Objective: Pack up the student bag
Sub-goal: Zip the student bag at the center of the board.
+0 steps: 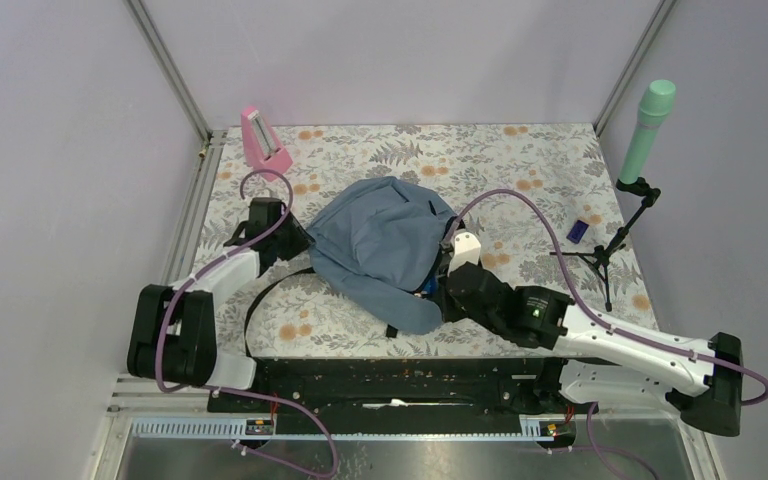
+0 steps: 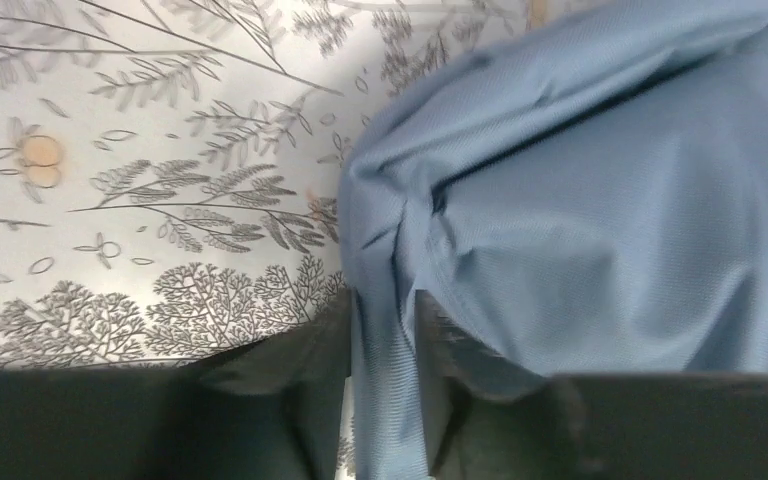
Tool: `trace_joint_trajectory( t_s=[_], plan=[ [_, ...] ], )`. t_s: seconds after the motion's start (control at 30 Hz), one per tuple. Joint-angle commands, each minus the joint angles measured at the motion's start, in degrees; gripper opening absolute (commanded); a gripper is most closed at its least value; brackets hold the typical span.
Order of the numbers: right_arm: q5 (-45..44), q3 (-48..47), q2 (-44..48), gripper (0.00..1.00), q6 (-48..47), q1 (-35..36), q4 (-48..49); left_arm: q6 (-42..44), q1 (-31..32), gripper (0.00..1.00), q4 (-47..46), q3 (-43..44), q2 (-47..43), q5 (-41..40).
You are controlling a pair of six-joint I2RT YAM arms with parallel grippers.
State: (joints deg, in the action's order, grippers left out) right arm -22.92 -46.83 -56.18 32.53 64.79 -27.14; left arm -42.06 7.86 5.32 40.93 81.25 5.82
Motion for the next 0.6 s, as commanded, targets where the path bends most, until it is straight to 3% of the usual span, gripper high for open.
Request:
trace_joint_trajectory(
  t_s=[0.0,0.07,0.17,0.37,0.57],
  plan=[
    [-0.07,0.2,3.47,0.0,-3.17,-0.67,1.49,5.87,1.28,0.5,-0.05,4.37,-7.95,-11.13],
    [1.45,0.19,3.98,0.0,-3.33,-0.68,3.0,8.39,4.26,0.7,4.2,5.54,-11.39,-14.88],
    [2.7,0.21,4.75,0.0,-3.09,-0.72,5.51,10.67,8.04,0.82,9.0,5.63,-16.78,-18.23],
    [3.66,-0.01,6.8,0.0,-3.97,-0.68,9.04,21.46,20.58,0.86,10.41,4.15,-29.02,-15.21],
    [2.55,2.49,9.64,0.0,-4.69,-0.67,12.64,30.52,37.19,0.85,1.82,-2.38,-36.4,-6.77]
  ],
)
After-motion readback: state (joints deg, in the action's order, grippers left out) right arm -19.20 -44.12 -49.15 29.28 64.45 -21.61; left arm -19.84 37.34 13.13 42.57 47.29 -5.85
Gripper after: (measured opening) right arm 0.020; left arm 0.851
